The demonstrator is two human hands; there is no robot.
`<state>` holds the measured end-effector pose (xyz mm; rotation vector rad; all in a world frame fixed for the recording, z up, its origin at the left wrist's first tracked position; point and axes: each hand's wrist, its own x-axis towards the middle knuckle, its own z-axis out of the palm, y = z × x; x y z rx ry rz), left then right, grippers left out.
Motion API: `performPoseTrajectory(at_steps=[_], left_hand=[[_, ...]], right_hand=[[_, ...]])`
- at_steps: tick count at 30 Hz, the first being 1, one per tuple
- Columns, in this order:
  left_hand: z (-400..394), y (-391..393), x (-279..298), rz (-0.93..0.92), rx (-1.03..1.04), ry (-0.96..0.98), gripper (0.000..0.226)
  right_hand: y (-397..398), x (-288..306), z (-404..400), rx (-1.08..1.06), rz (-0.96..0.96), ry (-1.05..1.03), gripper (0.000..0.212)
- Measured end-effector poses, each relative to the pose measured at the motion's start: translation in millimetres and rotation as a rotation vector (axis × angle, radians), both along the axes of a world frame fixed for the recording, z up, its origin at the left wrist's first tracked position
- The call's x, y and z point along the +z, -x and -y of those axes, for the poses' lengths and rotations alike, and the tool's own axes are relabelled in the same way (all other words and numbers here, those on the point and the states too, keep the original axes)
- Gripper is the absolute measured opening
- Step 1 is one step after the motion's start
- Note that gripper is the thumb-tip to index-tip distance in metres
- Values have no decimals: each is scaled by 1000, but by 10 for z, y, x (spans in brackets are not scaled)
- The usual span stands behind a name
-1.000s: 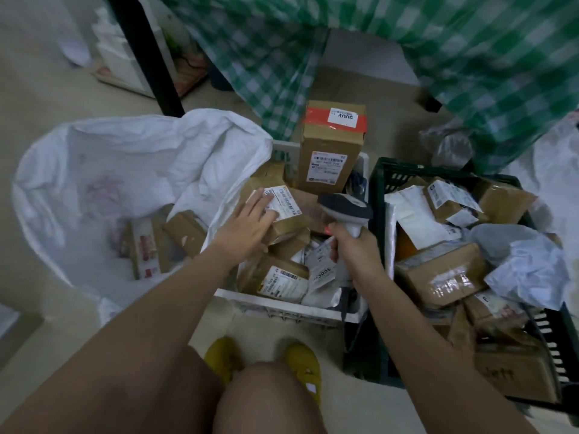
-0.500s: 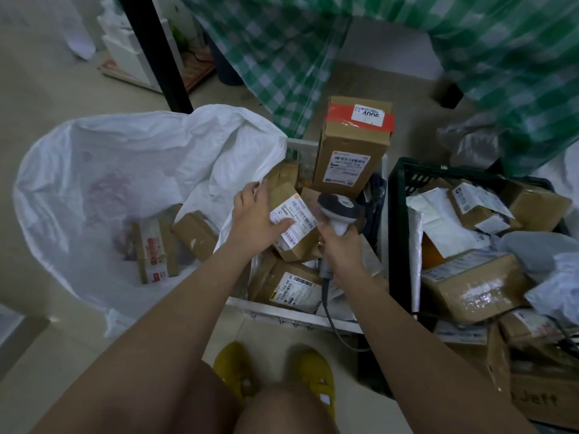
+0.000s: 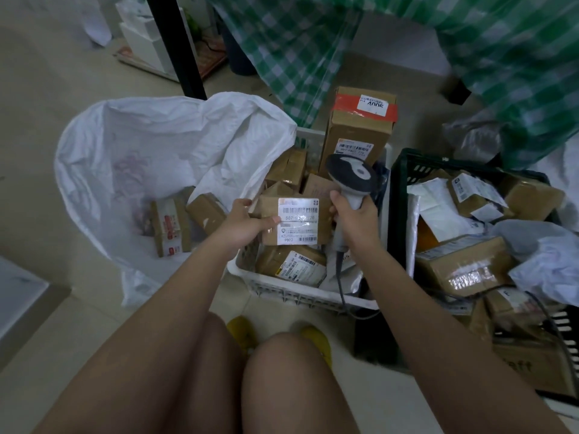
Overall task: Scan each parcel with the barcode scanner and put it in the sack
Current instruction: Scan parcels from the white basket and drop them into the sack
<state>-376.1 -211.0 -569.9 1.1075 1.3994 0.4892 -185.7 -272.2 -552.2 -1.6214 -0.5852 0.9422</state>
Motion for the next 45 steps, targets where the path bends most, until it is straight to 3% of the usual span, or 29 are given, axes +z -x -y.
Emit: performPoseTrajectory(at_steps=[3, 10, 16, 21, 29, 34, 38, 41, 43, 45], left_hand=[[129, 66, 37, 45, 72, 3, 63], [337, 47, 140, 155, 205, -35, 29], [369, 38, 130, 165, 200, -62, 30], [345, 41, 107, 148, 211, -55, 43], [312, 32, 56, 154, 215, -49, 49], [300, 58, 63, 162, 224, -52, 48], [276, 175, 100, 259, 330, -68, 43], [158, 358, 207, 327, 455, -163, 19], [10, 532, 241, 354, 556, -201, 22], [-139, 724, 252, 235, 639, -249, 35]], right_hand=[[38, 122, 194, 59, 48, -10, 9], [168, 263, 730, 268, 65, 54, 15], [261, 229, 959, 344, 175, 87, 30], [263, 195, 970, 338, 155, 71, 38], [254, 215, 969, 365, 128, 77, 24], [280, 266, 977, 338, 84, 66, 32], [301, 277, 928, 291, 79, 41, 25], [316, 262, 779, 262, 114, 75, 23], [326, 264, 634, 272, 127, 91, 21], [338, 264, 493, 281, 127, 92, 18]])
